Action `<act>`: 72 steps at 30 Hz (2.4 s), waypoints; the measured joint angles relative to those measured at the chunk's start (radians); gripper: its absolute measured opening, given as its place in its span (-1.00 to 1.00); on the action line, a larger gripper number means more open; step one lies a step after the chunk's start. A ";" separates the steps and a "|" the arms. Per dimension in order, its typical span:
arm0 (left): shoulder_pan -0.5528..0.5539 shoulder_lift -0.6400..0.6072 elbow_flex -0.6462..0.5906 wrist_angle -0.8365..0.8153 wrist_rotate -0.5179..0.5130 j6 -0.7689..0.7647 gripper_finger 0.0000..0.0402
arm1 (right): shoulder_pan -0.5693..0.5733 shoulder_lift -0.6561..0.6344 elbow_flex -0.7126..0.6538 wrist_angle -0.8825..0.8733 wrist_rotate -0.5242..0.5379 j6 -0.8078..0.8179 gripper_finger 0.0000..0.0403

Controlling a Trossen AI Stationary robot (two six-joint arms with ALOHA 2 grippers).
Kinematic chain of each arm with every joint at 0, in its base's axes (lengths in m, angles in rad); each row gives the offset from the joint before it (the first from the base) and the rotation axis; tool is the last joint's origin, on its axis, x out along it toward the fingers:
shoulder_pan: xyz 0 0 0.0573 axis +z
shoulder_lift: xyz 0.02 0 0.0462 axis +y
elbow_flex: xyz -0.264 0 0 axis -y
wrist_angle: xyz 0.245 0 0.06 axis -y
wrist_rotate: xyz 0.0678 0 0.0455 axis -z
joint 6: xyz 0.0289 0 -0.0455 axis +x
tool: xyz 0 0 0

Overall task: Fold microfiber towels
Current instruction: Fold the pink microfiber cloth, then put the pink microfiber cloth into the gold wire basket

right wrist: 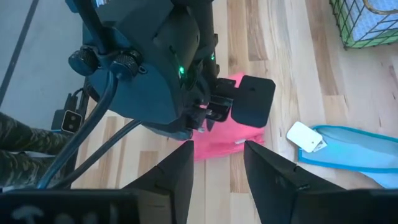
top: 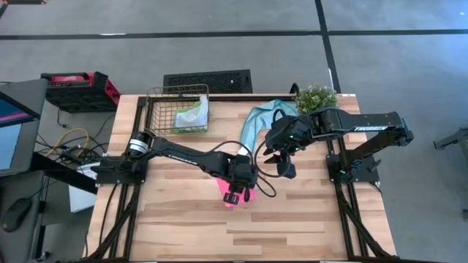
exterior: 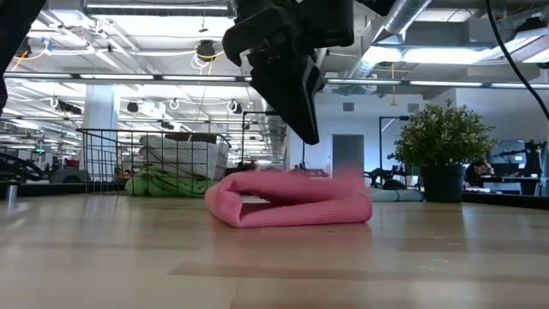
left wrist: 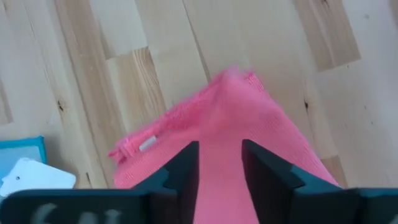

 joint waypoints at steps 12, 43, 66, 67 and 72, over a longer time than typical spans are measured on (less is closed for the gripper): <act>0.012 -0.002 0.000 -0.291 0.113 -0.324 -0.24 | 0.000 0.001 0.000 0.000 0.000 -0.001 -0.19; -0.016 -0.430 -0.754 0.476 0.103 -1.366 -0.24 | 0.002 0.001 0.000 -0.021 0.000 -0.026 -0.19; 0.018 -0.386 -0.855 0.633 -0.020 -1.422 -0.24 | -0.002 0.001 0.000 -0.008 0.000 -0.026 -0.19; 0.018 -0.376 -0.855 0.640 -0.020 -1.421 -0.24 | -0.002 0.001 0.000 -0.006 0.000 -0.026 -0.19; 0.019 -0.307 -0.852 0.714 0.015 -1.438 -0.24 | -0.002 0.001 0.000 0.001 0.008 -0.025 -0.19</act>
